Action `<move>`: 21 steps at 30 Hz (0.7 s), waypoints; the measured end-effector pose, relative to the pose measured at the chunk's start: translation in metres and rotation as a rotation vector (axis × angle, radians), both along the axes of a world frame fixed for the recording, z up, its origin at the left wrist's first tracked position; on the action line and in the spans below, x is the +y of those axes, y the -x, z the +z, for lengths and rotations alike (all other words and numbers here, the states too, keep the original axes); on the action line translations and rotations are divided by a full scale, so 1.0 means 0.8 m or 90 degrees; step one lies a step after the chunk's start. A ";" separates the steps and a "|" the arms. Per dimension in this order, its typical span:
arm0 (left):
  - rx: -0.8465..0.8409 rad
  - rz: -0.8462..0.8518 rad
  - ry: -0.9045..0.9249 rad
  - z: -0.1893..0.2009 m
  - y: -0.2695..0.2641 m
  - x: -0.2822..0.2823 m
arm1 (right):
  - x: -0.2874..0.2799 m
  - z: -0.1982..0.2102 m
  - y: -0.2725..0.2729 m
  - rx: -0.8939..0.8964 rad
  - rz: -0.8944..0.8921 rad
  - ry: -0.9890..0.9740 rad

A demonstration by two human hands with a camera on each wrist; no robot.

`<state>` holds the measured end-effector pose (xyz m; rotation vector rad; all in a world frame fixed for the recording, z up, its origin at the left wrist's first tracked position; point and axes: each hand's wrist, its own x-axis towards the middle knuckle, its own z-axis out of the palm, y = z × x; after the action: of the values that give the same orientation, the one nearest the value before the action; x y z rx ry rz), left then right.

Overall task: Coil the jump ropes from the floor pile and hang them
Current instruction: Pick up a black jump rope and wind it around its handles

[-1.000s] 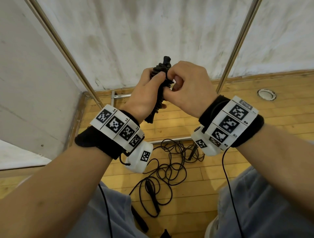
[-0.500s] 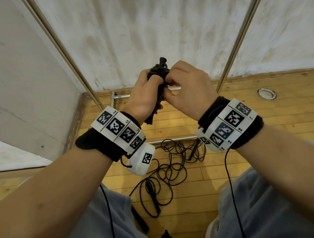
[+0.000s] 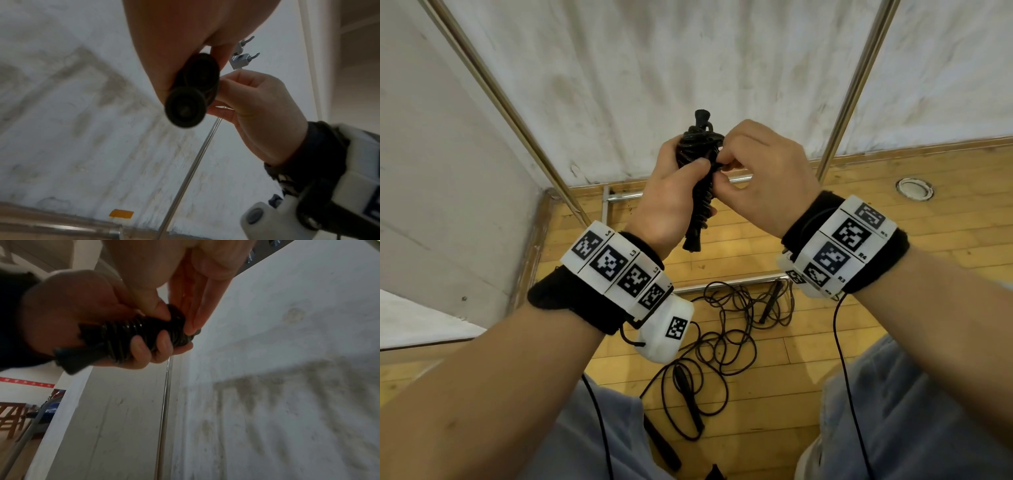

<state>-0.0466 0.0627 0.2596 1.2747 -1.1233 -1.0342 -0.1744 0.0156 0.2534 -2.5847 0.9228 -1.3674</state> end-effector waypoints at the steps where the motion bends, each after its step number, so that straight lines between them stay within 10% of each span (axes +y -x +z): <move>1: -0.019 0.003 0.013 0.000 -0.001 0.000 | -0.001 -0.001 0.000 -0.009 0.015 -0.029; 12: -0.385 -0.003 0.207 -0.022 -0.009 -0.006 | -0.002 0.002 -0.005 -0.348 0.126 -0.716; 21: -0.278 0.105 0.178 -0.018 0.007 -0.012 | -0.024 0.005 0.002 -0.469 0.007 -0.780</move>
<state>-0.0520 0.0532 0.2450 1.3705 -1.4064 -0.4628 -0.1761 -0.0032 0.2571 -1.0785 1.0654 -1.0456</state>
